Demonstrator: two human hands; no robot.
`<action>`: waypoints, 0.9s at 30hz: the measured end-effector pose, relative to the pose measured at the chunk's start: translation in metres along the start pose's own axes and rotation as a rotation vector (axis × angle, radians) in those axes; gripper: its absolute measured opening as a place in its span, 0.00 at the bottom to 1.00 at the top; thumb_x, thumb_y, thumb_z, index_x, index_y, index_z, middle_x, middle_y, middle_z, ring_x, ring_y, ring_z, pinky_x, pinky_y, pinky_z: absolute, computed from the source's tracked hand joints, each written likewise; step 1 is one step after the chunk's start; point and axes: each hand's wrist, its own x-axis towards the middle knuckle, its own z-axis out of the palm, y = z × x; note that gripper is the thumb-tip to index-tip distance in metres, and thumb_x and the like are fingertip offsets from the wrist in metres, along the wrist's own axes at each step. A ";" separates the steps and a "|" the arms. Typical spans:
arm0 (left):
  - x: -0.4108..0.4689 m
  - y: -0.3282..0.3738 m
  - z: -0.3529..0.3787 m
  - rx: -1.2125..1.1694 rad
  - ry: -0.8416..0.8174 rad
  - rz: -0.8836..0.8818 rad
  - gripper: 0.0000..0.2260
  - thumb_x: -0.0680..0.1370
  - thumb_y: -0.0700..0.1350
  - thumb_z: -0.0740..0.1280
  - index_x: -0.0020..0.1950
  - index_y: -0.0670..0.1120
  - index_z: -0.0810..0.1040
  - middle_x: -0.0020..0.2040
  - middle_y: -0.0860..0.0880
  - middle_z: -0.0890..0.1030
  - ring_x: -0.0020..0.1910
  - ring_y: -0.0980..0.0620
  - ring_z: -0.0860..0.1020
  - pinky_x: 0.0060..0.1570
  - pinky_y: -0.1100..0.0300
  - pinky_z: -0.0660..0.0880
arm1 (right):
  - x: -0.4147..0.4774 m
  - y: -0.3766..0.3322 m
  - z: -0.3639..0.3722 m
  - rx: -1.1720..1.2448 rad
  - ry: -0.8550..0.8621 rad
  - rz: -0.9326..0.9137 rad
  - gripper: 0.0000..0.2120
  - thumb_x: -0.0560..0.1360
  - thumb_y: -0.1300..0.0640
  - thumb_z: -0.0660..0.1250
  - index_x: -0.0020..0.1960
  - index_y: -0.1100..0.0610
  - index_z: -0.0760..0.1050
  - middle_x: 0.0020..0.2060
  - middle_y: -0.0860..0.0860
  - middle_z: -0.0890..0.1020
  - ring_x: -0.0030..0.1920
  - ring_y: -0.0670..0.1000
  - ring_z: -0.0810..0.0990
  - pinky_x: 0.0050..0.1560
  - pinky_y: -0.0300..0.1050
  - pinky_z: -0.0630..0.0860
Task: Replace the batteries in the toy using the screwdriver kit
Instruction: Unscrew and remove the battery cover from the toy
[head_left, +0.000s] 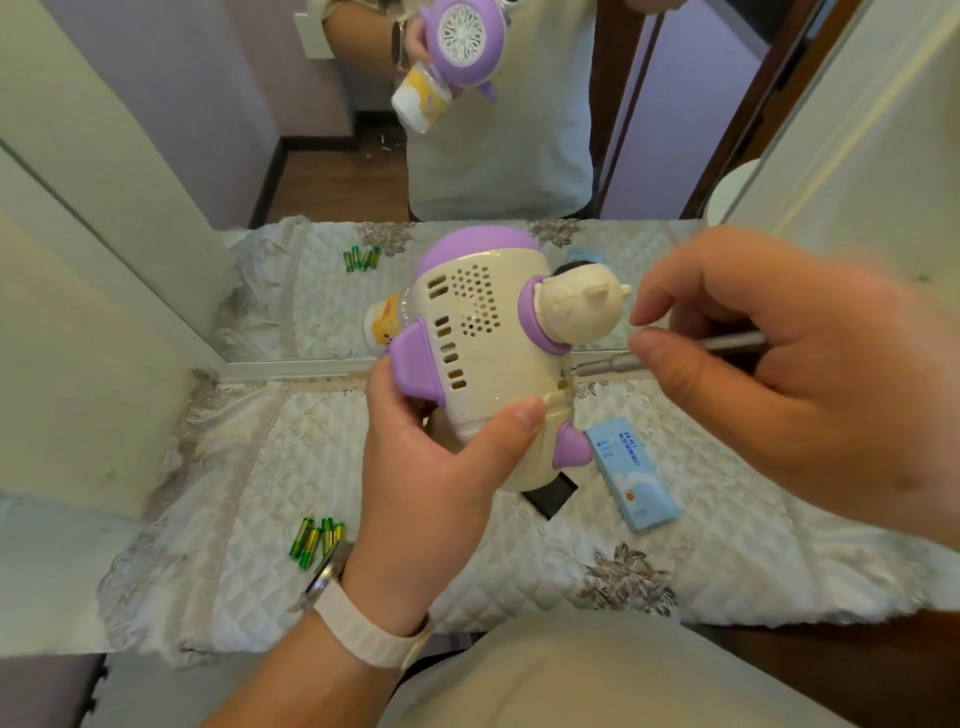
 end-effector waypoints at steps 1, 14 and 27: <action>0.000 0.000 0.001 0.007 -0.001 0.003 0.33 0.65 0.54 0.77 0.66 0.45 0.70 0.57 0.40 0.82 0.53 0.36 0.82 0.45 0.41 0.79 | -0.001 0.001 -0.001 0.015 0.002 0.006 0.03 0.75 0.50 0.63 0.48 0.47 0.72 0.32 0.48 0.75 0.32 0.53 0.75 0.30 0.45 0.69; 0.004 0.006 0.007 0.021 -0.033 0.002 0.32 0.65 0.53 0.76 0.65 0.44 0.71 0.57 0.42 0.82 0.54 0.41 0.83 0.49 0.38 0.80 | -0.004 0.005 -0.008 -0.001 0.045 0.035 0.02 0.76 0.50 0.63 0.46 0.47 0.73 0.28 0.47 0.75 0.33 0.52 0.75 0.32 0.46 0.69; 0.010 0.007 0.001 0.025 -0.037 0.000 0.32 0.66 0.53 0.76 0.65 0.44 0.71 0.56 0.42 0.82 0.51 0.40 0.83 0.40 0.51 0.79 | 0.008 0.005 -0.005 0.028 0.003 -0.017 0.05 0.71 0.55 0.67 0.42 0.49 0.71 0.32 0.46 0.73 0.35 0.52 0.73 0.33 0.43 0.69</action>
